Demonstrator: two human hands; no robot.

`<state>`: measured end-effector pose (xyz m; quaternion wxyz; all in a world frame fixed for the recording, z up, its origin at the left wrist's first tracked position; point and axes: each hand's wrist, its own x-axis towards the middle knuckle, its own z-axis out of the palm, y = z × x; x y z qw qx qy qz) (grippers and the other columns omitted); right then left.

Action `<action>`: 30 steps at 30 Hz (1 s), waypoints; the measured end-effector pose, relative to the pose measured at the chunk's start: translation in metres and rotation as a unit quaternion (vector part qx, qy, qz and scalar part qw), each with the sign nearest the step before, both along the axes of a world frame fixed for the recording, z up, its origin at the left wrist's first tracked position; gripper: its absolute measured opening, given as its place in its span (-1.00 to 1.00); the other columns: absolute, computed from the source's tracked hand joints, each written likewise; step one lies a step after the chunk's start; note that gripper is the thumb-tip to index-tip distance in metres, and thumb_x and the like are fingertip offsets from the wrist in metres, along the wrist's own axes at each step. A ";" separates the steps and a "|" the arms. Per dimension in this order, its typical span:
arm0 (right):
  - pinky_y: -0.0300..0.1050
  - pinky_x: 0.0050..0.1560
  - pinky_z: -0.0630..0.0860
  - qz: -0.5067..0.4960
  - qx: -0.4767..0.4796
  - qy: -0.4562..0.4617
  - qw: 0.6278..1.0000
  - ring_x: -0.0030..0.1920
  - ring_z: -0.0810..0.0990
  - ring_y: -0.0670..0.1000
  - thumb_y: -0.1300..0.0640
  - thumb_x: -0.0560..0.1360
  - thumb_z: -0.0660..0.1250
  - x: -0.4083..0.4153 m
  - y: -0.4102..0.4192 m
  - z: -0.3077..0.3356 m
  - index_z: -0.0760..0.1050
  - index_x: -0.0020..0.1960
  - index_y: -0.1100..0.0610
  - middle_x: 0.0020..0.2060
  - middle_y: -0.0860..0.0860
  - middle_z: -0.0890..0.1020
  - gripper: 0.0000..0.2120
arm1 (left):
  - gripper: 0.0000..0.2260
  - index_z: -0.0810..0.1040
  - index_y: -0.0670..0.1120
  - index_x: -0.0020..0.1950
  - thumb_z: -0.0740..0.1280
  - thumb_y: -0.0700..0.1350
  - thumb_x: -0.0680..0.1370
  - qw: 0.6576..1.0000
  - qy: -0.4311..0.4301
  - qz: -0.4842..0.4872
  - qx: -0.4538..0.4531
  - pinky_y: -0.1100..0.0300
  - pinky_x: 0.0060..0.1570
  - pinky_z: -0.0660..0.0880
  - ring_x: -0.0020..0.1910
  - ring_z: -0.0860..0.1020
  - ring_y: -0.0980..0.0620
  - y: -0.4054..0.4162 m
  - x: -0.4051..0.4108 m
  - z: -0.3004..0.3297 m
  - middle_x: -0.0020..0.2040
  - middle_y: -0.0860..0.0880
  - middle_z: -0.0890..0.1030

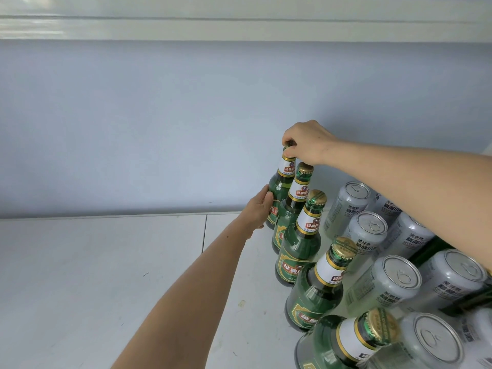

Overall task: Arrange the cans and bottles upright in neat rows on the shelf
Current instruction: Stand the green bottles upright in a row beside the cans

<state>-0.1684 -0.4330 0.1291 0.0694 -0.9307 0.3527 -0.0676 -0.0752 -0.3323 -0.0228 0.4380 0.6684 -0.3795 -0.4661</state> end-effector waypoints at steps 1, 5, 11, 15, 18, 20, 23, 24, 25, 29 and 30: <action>-0.11 -0.18 0.40 0.002 0.000 0.001 1.000 -0.06 0.51 0.15 0.20 0.52 0.31 0.000 0.000 0.000 0.58 0.01 0.30 -0.04 0.19 0.62 -0.82 | -0.63 0.19 0.20 0.51 -0.03 0.11 0.68 1.000 0.002 0.001 0.000 -0.04 0.11 0.37 0.18 0.39 -0.02 0.000 0.000 0.000 0.25 0.05 0.44; -0.12 -0.15 0.35 0.015 0.003 0.024 1.000 -0.07 0.44 0.10 0.21 0.54 0.28 -0.004 -0.001 0.003 0.56 0.08 0.29 0.00 0.17 0.61 -0.81 | -0.64 0.22 0.18 0.49 -0.02 0.10 0.68 1.000 -0.001 0.000 -0.003 0.07 -0.02 0.39 0.11 0.41 0.00 0.001 -0.002 0.001 0.16 0.07 0.46; -0.09 -0.07 0.38 0.021 0.003 0.044 0.999 0.02 0.44 0.11 0.16 0.57 0.26 -0.003 0.002 0.004 0.51 0.18 0.27 0.09 0.16 0.58 -0.75 | -0.62 0.17 0.18 0.51 -0.02 0.13 0.68 1.000 -0.009 -0.005 0.012 -0.07 0.12 0.38 0.28 0.40 -0.08 0.004 -0.002 0.003 0.34 0.00 0.44; -0.05 -0.01 0.42 0.013 0.011 0.056 0.998 0.06 0.45 0.13 0.13 0.58 0.24 -0.002 0.002 0.005 0.49 0.21 0.25 0.12 0.16 0.57 -0.73 | -0.59 0.14 0.16 0.53 -0.03 0.15 0.67 1.000 -0.009 -0.005 0.020 -0.12 0.20 0.37 0.36 0.38 -0.14 0.006 -0.002 0.006 0.42 -0.03 0.40; -0.06 -0.03 0.41 0.006 0.019 0.062 0.998 0.05 0.44 0.13 0.11 0.59 0.23 -0.001 0.003 0.005 0.46 0.24 0.23 0.14 0.16 0.55 -0.72 | -0.54 0.08 0.13 0.56 -0.02 0.16 0.67 1.000 -0.007 -0.004 0.030 -0.14 0.25 0.35 0.39 0.36 -0.14 0.006 -0.002 0.008 0.45 -0.03 0.37; -0.02 0.04 0.44 0.002 0.028 0.067 0.997 0.16 0.46 0.16 0.10 0.61 0.21 -0.002 0.004 0.005 0.41 0.32 0.22 0.19 0.16 0.52 -0.67 | -0.51 0.05 0.12 0.58 0.00 0.18 0.66 0.999 -0.011 -0.001 0.037 -0.13 0.25 0.35 0.41 0.34 -0.14 0.006 -0.002 0.010 0.48 -0.04 0.33; 0.01 0.11 0.47 -0.008 0.037 0.062 0.997 0.22 0.46 0.18 0.08 0.61 0.21 -0.004 0.006 0.006 0.34 0.41 0.18 0.25 0.18 0.49 -0.60 | -0.46 -0.01 0.07 0.59 0.02 0.19 0.65 0.999 -0.019 0.006 0.048 -0.17 0.31 0.34 0.45 0.30 -0.15 0.007 -0.002 0.012 0.52 -0.06 0.26; 0.02 0.11 0.47 -0.014 0.041 0.058 0.997 0.22 0.46 0.19 0.07 0.62 0.20 -0.005 0.006 0.007 0.31 0.44 0.17 0.27 0.19 0.47 -0.58 | -0.45 -0.02 0.05 0.59 0.02 0.19 0.65 0.998 -0.024 0.007 0.050 -0.18 0.31 0.35 0.45 0.29 -0.16 0.009 -0.003 0.012 0.53 -0.07 0.24; 0.01 0.10 0.47 -0.021 0.045 0.054 0.997 0.22 0.46 0.20 0.06 0.62 0.20 -0.007 0.006 0.007 0.29 0.45 0.16 0.28 0.20 0.46 -0.56 | -0.44 -0.02 0.04 0.59 0.02 0.19 0.65 0.998 -0.031 0.007 0.052 -0.17 0.29 0.36 0.45 0.29 -0.16 0.010 -0.004 0.013 0.54 -0.07 0.23; 0.07 0.16 0.47 -0.050 0.047 0.039 0.997 0.21 0.49 0.22 0.00 0.62 0.17 -0.013 0.006 0.011 0.28 0.43 0.15 0.25 0.19 0.49 -0.57 | -0.43 -0.02 -0.02 0.60 0.01 0.17 0.66 0.996 -0.070 0.017 0.060 -0.09 0.29 0.36 0.48 0.24 -0.14 0.017 -0.004 0.018 0.57 -0.06 0.16; 0.08 0.17 0.46 -0.056 0.048 0.033 0.997 0.21 0.49 0.21 -0.02 0.62 0.17 -0.016 0.007 0.013 0.28 0.43 0.15 0.25 0.18 0.49 -0.56 | -0.43 -0.01 -0.03 0.60 0.01 0.17 0.66 0.995 -0.079 0.020 0.061 -0.09 0.35 0.32 0.50 0.21 -0.13 0.019 -0.003 0.019 0.58 -0.06 0.13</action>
